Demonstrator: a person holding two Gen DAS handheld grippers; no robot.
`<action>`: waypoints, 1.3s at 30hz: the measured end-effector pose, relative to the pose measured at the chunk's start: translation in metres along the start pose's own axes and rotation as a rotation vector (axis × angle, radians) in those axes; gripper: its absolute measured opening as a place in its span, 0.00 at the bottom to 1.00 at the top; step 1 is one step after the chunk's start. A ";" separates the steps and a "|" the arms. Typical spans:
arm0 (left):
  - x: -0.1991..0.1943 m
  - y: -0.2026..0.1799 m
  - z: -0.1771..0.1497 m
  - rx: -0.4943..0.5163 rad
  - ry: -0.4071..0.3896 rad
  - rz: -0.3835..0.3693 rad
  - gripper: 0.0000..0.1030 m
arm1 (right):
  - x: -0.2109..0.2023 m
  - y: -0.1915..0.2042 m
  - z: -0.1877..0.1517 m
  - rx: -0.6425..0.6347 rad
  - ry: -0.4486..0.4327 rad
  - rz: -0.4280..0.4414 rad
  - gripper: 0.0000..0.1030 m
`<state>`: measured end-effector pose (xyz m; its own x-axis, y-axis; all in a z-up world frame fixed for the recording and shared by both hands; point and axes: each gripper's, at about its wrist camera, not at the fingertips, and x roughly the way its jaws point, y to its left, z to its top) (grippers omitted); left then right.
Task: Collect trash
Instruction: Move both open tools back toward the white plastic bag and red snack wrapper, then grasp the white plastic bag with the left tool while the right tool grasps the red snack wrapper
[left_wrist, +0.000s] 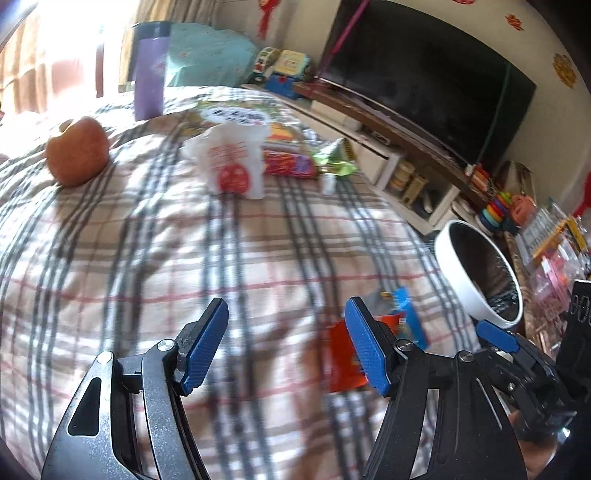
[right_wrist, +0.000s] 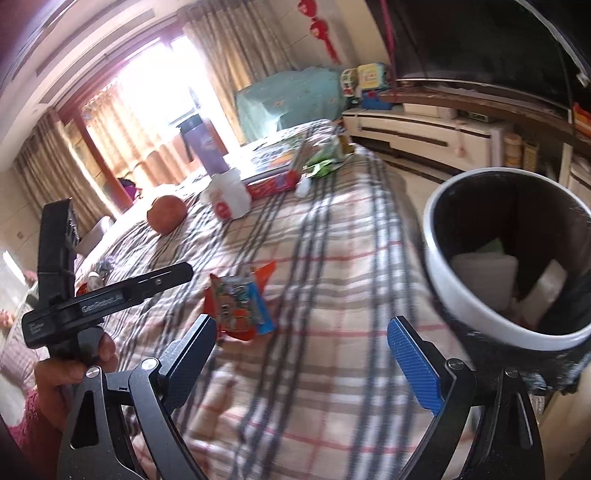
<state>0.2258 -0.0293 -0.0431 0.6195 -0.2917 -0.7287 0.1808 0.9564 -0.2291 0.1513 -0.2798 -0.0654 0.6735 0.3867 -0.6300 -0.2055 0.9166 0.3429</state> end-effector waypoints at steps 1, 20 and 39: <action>0.001 0.005 0.000 -0.007 0.003 0.007 0.65 | 0.003 0.004 0.000 -0.007 0.006 0.006 0.92; 0.033 0.034 0.035 -0.047 0.020 0.044 0.71 | 0.066 0.038 0.013 -0.073 0.127 0.039 0.55; 0.112 0.046 0.097 -0.129 -0.014 0.128 0.42 | 0.064 0.016 0.014 -0.007 0.039 0.059 0.14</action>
<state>0.3775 -0.0171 -0.0723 0.6417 -0.1668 -0.7486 0.0010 0.9762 -0.2167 0.2010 -0.2417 -0.0901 0.6317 0.4437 -0.6357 -0.2495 0.8927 0.3753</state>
